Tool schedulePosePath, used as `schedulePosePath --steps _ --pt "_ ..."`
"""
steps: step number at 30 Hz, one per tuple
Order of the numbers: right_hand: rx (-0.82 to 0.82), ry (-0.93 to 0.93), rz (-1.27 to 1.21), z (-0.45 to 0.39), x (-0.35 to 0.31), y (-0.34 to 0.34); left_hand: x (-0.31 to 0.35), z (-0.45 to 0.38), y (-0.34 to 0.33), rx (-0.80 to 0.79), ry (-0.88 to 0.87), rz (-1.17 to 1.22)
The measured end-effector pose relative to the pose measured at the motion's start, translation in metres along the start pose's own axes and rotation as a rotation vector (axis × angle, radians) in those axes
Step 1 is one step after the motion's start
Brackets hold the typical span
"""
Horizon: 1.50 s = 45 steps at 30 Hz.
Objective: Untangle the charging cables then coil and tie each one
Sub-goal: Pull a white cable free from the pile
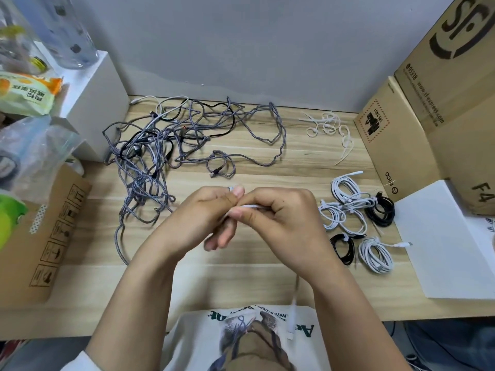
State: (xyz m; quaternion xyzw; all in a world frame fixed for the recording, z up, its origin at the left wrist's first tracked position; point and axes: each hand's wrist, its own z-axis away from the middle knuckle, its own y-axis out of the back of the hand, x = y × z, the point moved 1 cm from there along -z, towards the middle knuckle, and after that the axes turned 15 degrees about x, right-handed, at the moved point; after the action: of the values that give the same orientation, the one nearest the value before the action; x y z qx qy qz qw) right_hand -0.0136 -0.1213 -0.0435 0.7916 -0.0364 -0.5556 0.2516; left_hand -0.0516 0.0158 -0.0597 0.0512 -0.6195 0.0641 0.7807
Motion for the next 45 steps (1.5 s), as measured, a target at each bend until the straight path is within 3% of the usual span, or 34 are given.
schedulePosePath --steps 5,11,13,16,18,21,23,30,33,36,42,45 --pt "0.114 -0.095 -0.182 -0.002 -0.001 0.007 -0.003 0.000 0.007 -0.177 0.118 0.148" --pt "0.220 -0.100 -0.110 -0.011 0.017 0.009 0.002 0.000 0.015 -0.657 0.140 0.857" --pt "0.195 -0.135 -0.078 -0.010 0.022 0.005 0.008 -0.001 0.013 -0.664 0.111 1.002" --pt "0.032 -0.191 0.017 -0.005 0.028 -0.006 0.017 -0.002 0.011 -0.513 0.057 1.089" --pt "-0.102 -0.201 0.133 -0.002 0.029 -0.011 0.020 -0.004 0.005 -0.302 -0.005 1.034" --pt "-0.300 -0.156 0.357 0.003 0.021 -0.014 0.011 -0.008 -0.001 0.081 -0.129 0.748" --pt "-0.358 -0.104 0.427 0.004 0.012 -0.011 0.006 -0.011 -0.001 0.153 -0.154 0.600" --pt "-0.331 0.021 0.457 -0.002 -0.014 0.008 -0.004 -0.010 -0.001 0.050 -0.083 0.095" --pt "-0.155 -0.006 0.281 -0.004 -0.012 0.011 -0.005 -0.007 -0.003 0.070 -0.004 0.023" --pt "-0.031 -0.037 0.166 -0.012 -0.004 0.012 0.002 0.000 -0.007 -0.016 -0.028 -0.017" --pt "-0.189 0.214 0.349 -0.026 0.002 0.007 0.012 0.001 0.004 -0.189 -0.021 -0.202" --pt "-0.167 0.375 0.174 -0.029 0.000 0.001 0.018 0.001 0.014 -0.303 0.002 -0.173"
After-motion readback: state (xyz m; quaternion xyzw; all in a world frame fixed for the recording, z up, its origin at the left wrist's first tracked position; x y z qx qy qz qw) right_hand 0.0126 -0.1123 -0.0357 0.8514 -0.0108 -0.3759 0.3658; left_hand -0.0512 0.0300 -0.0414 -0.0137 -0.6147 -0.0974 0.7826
